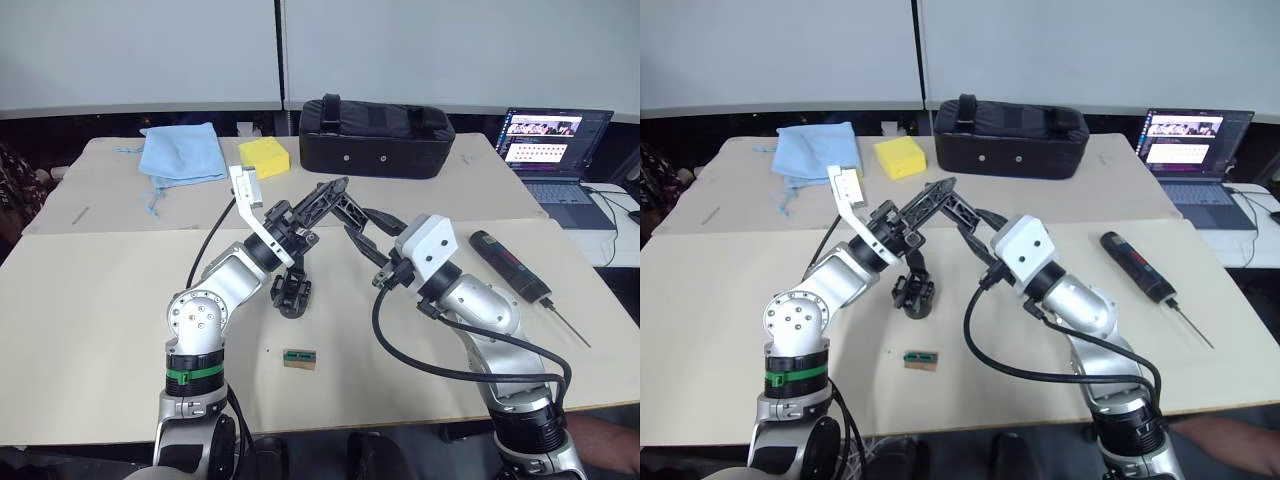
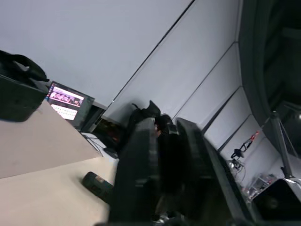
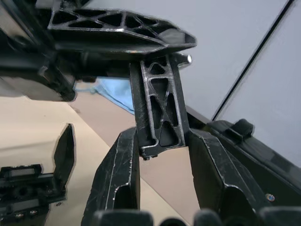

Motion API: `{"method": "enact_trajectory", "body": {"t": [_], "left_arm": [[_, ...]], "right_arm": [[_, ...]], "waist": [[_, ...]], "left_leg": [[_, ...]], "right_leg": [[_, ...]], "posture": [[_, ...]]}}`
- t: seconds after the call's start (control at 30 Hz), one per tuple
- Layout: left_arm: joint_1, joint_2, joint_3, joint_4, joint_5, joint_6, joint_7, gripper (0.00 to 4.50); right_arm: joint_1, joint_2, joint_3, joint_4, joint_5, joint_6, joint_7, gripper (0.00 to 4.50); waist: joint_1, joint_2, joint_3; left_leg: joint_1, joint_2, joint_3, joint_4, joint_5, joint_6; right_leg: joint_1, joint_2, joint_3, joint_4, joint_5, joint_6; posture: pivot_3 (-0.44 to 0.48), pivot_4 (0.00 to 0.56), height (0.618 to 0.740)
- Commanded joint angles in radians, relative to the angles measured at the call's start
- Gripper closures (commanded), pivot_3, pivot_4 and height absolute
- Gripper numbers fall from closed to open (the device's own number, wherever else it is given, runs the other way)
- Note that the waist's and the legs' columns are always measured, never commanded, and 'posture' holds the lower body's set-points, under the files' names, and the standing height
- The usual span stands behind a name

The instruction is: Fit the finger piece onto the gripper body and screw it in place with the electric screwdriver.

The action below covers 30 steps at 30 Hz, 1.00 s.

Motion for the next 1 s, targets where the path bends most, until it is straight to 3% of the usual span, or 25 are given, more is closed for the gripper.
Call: {"method": "enact_trajectory", "body": {"t": [0.03, 0.1, 0.17, 0.27, 0.4, 0.53, 0.67, 0.8, 1.0], "left_arm": [[-0.006, -0.007, 0.001, -0.044, -0.009, -0.026, -0.005, 4.48], [-0.002, -0.015, 0.000, -0.058, -0.018, -0.030, -0.007, 4.48], [0.001, -0.022, 0.005, -0.070, -0.029, -0.033, -0.004, 4.48], [-0.014, -0.005, 0.015, -0.061, -0.039, -0.026, -0.017, 4.48], [-0.055, 0.127, -0.029, -0.009, 0.028, -0.007, -0.190, 4.48], [-0.110, 0.206, -0.055, 0.088, 0.065, -0.008, -0.332, 4.48], [-0.202, 0.363, -0.206, 0.168, 0.184, 0.010, -0.640, 4.48], [-0.267, 0.387, -0.280, 0.216, 0.203, 0.074, -0.771, 4.48], [-0.279, 0.382, -0.351, 0.188, 0.234, 0.119, -0.860, 4.48]], "right_arm": [[-0.002, -0.005, 0.000, -0.052, 0.021, -0.005, 0.017, 3.40], [0.006, 0.006, -0.019, -0.057, 0.041, 0.007, 0.004, 3.40], [0.018, -0.004, -0.031, -0.074, 0.077, 0.030, 0.026, 2.33], [0.017, -0.058, -0.083, -0.094, 0.119, 0.046, 0.069, 1.30], [0.022, -0.217, -0.232, -0.092, 0.332, 0.162, 0.238, 0.02], [0.031, -0.337, -0.333, -0.091, 0.570, 0.309, 0.358, 0.00], [-0.042, -0.459, -0.325, -0.057, 0.890, 0.649, 0.413, 0.00], [-0.118, -0.461, -0.267, -0.021, 1.010, 0.804, 0.362, 0.00], [-0.206, -0.409, -0.134, -0.012, 0.976, 0.865, 0.305, 0.00]], "waist": [[0.000, 0.000, 0.000], [0.000, 0.000, 0.000], [0.000, 0.000, 0.000], [0.001, 0.000, 0.000], [0.003, 0.000, 0.000], [0.007, -0.001, 0.000], [0.002, -0.001, 0.001], [0.001, -0.001, 0.001], [0.001, -0.001, 0.001]], "left_leg": [[0.000, 0.000, 0.000, 0.000, 0.000, 0.000], [0.000, 0.000, 0.000, 0.000, 0.000, 0.000], [0.000, 0.000, 0.000, 0.000, 0.000, 0.000], [-0.001, 0.000, 0.000, 0.000, 0.000, 0.000], [-0.001, 0.000, 0.000, 0.000, 0.000, 0.000], [-0.001, 0.000, 0.000, 0.000, 0.000, 0.000], [-0.001, 0.001, 0.000, 0.000, 0.000, 0.000], [-0.001, 0.002, -0.001, -0.001, 0.000, 0.000], [-0.005, 0.002, -0.002, -0.001, 0.000, 0.000]], "right_leg": [[0.000, 0.000, 0.000, 0.000, 0.000, 0.000], [0.000, 0.000, 0.000, 0.000, 0.000, 0.000], [0.000, 0.000, 0.000, 0.000, 0.000, 0.000], [0.000, 0.000, 0.000, 0.000, 0.000, 0.000], [0.000, 0.000, 0.000, -0.001, -0.002, -0.003], [0.000, 0.001, 0.000, -0.001, -0.004, -0.006], [-0.001, 0.001, 0.000, -0.001, -0.004, -0.009], [-0.001, 0.002, -0.001, -0.001, -0.005, -0.010], [-0.004, 0.002, 0.000, -0.001, -0.005, -0.009]], "posture": [[0.000, 0.150, 0.740], [0.000, 0.150, 0.740], [0.000, 0.150, 0.740], [0.000, 0.150, 0.740], [0.000, 0.150, 0.740], [0.000, 0.150, 0.740], [0.000, 0.150, 0.740], [0.000, 0.150, 0.740], [0.000, 0.150, 0.740]]}}
